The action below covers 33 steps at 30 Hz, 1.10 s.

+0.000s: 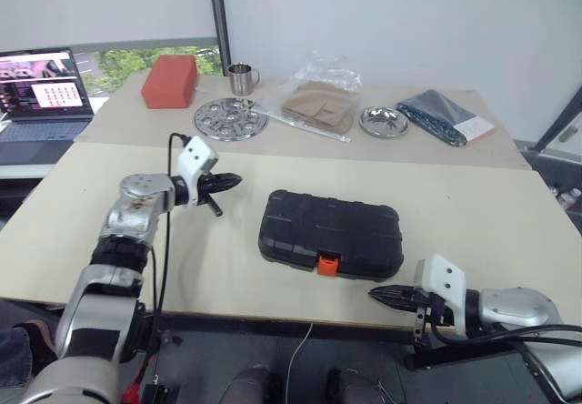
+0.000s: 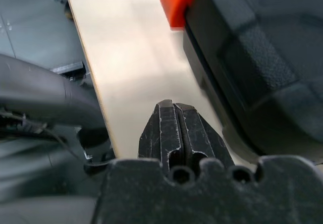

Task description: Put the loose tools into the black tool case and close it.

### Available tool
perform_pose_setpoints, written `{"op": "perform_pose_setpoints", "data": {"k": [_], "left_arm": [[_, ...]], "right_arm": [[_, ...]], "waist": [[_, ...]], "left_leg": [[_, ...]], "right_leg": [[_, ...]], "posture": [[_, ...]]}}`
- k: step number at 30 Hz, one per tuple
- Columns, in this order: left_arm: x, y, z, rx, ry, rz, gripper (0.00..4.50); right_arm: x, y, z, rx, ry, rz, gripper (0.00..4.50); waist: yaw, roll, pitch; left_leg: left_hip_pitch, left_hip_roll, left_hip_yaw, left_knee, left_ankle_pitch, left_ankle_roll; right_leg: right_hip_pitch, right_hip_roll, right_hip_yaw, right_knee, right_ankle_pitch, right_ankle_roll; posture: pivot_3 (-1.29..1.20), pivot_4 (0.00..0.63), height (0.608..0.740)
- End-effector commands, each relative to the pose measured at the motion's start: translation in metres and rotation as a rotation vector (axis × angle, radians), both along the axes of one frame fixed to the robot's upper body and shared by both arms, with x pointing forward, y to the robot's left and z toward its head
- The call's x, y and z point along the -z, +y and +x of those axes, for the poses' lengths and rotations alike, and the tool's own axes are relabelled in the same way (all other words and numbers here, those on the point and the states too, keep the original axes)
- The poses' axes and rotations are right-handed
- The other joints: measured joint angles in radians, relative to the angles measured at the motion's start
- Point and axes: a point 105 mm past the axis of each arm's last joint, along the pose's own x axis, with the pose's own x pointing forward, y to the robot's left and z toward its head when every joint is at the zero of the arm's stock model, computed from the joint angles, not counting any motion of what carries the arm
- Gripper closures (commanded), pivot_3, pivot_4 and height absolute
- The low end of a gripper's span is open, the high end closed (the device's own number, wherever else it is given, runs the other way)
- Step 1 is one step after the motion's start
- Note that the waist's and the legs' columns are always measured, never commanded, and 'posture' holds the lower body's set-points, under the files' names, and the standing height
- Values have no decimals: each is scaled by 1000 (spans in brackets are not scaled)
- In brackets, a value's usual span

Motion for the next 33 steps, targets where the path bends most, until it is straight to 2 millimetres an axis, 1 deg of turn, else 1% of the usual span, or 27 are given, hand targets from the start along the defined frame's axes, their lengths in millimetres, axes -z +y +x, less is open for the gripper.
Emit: {"op": "perform_pose_setpoints", "data": {"k": [1,3,5,6,8,9,10,12,14,17,18,19,20,21,23,25,27,29,31,33], "left_arm": [[-6,-31,1,155,-102,118,4461],[4,-44,-7,271,-79,178,4461],[18,-54,-20,406,-12,217,4461],[27,-56,-25,446,32,237,4461],[46,-54,-47,591,114,285,4461],[53,-52,-55,636,155,292,4461],[57,-50,-60,661,179,292,4461],[59,-44,-77,719,254,255,4461],[57,-40,-89,746,252,234,4461],[34,-37,-81,633,165,159,4461],[13,-38,-75,581,158,62,4461],[-3,-38,-73,557,166,-15,4461],[-20,-41,-73,549,185,-96,4461],[-32,-44,-74,552,202,-150,4461],[-40,-57,-80,578,216,-172,4461],[-38,-69,-84,596,222,-157,4461],[-22,-91,-91,650,216,-79,4461],[3,-111,-96,689,190,31,4461],[18,-118,-97,708,162,110,4461],[43,-123,-98,719,163,210,4461]], "right_arm": [[1,2,10,-21,-21,-50,4500],[-2,-2,25,24,-66,-59,4500],[-7,-13,43,102,-117,-69,4500],[-10,-20,50,137,-132,-73,4500],[-13,-32,54,169,-126,-84,4500],[-15,-38,56,192,-127,-79,4500],[-16,-41,57,206,-129,-75,4500],[-19,-50,59,240,-136,-64,4500],[-21,-54,57,251,-133,-54,4500],[-29,-52,45,226,-105,-6,4500],[-35,-51,38,210,-87,31,4500],[-39,-49,32,199,-74,59,4500],[-45,-46,27,188,-60,98,4500],[-50,-44,23,180,-49,134,4500],[-58,-38,19,180,-30,196,4500],[-61,-35,18,186,-20,219,4500],[-57,-30,18,183,-14,206,4500],[-53,-26,20,182,-6,198,4500],[-50,-24,21,182,0,196,4500],[-43,-18,20,168,20,184,4500]], "waist": [[-3,-1,0],[-8,-1,0],[-19,-1,1],[-21,-1,1],[-26,-1,0],[-26,0,0],[-26,0,0],[-27,0,0],[-31,1,0],[-28,1,0],[-25,1,0],[-24,1,1],[-23,1,1],[-23,1,1],[-23,1,1],[-21,2,1],[-19,2,1],[-13,2,1],[-12,2,1],[-12,2,0]], "left_leg": [[-1,0,0,0,0,0],[-1,0,0,-1,0,0],[0,1,0,-2,0,0],[0,1,0,-1,0,0],[1,2,0,-1,-1,-2],[3,2,0,-1,-4,-7],[4,1,0,0,-4,-7],[7,1,0,0,-5,-7],[7,1,-1,1,-6,-6],[7,2,-1,1,-5,-4],[7,2,-2,1,-5,-4],[6,2,-3,2,-4,-4],[5,2,-4,3,-4,-4],[3,2,-5,4,-4,-4],[0,2,-10,10,-5,-3],[1,1,-12,11,-7,-3],[4,0,-12,11,-8,-2],[4,-1,-12,11,-8,-3],[3,-2,-11,11,-8,-2],[1,-2,-11,11,-7,-2]], "right_leg": [[0,1,-1,-2,0,1],[0,1,0,-3,-1,2],[0,1,0,-4,-1,3],[0,1,0,-7,-2,3],[0,-1,0,-7,-2,3],[1,-4,1,-6,-2,3],[2,-5,0,-6,-2,3],[5,-7,1,-6,-2,3],[5,-7,1,-5,-1,3],[4,-7,1,-2,-2,2],[5,-7,1,-2,-2,2],[5,-7,0,-1,-2,2],[4,-6,0,0,-2,2],[4,-6,0,0,-2,2],[4,-6,0,1,-2,3],[7,-7,1,0,-2,4],[9,-7,1,0,-3,5],[9,-8,1,1,-3,5],[8,-8,1,1,-2,4],[6,-7,1,1,-1,3]], "posture": [[0,150,734],[0,150,734],[0,150,734],[0,150,734],[0,150,734],[0,150,734],[0,150,734],[0,150,734],[0,150,734],[0,150,734],[0,150,734],[0,150,734],[0,150,734],[0,150,734],[0,150,734],[0,150,734],[0,150,734],[0,150,734],[0,150,734],[0,150,734]]}}
